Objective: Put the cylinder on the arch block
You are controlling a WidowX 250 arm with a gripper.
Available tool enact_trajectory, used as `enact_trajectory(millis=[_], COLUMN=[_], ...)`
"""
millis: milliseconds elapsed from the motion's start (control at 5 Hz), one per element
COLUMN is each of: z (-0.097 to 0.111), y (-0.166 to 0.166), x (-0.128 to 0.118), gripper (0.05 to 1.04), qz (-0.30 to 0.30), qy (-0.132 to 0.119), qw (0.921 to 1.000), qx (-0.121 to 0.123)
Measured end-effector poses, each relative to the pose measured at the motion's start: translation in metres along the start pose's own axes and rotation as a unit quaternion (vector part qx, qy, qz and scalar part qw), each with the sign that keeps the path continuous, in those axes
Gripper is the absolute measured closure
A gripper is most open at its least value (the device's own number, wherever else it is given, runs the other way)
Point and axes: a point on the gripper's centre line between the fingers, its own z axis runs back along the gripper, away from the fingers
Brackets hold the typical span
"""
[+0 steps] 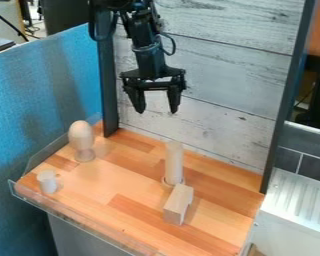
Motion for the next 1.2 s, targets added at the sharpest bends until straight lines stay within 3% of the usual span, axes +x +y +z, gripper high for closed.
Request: enact_trajectory(millis=[200,400,600,800,1200], z=[-0.015,-0.014,-0.005,-0.003,-0.006], y=[0.002,0.029,0.062,0.076,0.114], x=[-0.005,-0.004,-0.008,-0.01,-0.026], gripper=[0.084,0.083,0.084,0.084,0.084], qz=[0.002,-0.03,-0.011,-0.023,-0.066], qy=[0.019,0.003,-0.001,0.002,0.023], qw=[0.9998,0.9994,0.9997,0.9997,0.9963], qx=[-0.003,-0.014,-0.022,-0.006,0.05])
